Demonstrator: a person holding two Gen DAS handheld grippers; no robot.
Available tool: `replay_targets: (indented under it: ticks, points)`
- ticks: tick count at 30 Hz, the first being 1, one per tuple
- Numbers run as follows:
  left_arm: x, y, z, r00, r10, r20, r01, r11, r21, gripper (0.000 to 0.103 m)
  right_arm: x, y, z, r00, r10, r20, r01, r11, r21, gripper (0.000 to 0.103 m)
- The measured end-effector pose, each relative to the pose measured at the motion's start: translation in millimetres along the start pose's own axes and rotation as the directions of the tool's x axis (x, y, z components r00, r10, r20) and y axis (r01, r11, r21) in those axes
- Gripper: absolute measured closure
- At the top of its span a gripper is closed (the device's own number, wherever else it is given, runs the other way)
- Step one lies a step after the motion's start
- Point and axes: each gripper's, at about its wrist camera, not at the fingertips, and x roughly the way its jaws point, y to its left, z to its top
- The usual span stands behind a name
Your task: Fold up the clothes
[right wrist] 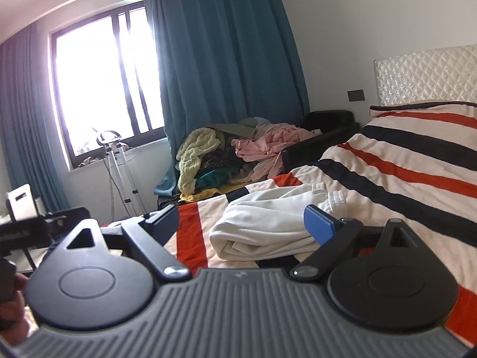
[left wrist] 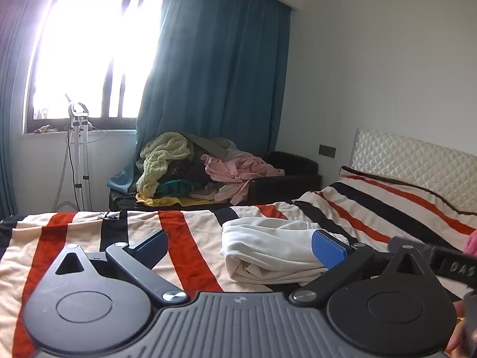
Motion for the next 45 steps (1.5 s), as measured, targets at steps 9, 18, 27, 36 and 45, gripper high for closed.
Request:
replay_targets:
  ticks: [9,18,27,36,45]
  points:
    - [10.8,-5.3,-21.8,1.000,0.013,-0.022,-0.012,0.998,0.065,0.000,18.2,-2.6,-36.6,0.999,-0.035,-0.039,0.036,0.999,0.032,0.011]
    - [36.1,-2.3,-41.2,0.997,0.039,-0.066,-0.034,0.997,0.075,0.000,26.9,-4.6,-51.7,0.998,-0.061,-0.018,0.062,0.998,0.024,0.012]
    - [39.0,1.1,-54.6,0.996,0.052,-0.072,-0.045,0.994,0.098,0.000,40.4,7.1,-65.0,0.998,-0.060,-0.026,0.059,0.998,-0.037,0.012]
    - [36.2,11.5,-56.9,0.997,0.028,-0.071,-0.022,0.997,0.075,0.000,44.3,12.6,-71.4,0.996,-0.083,-0.026,0.082,0.996,-0.039,0.011]
    - [32.8,15.0,-57.2,0.997,0.029,-0.075,-0.025,0.998,0.063,0.000,44.4,14.2,-73.2,0.996,-0.083,-0.023,0.082,0.996,-0.041,0.012]
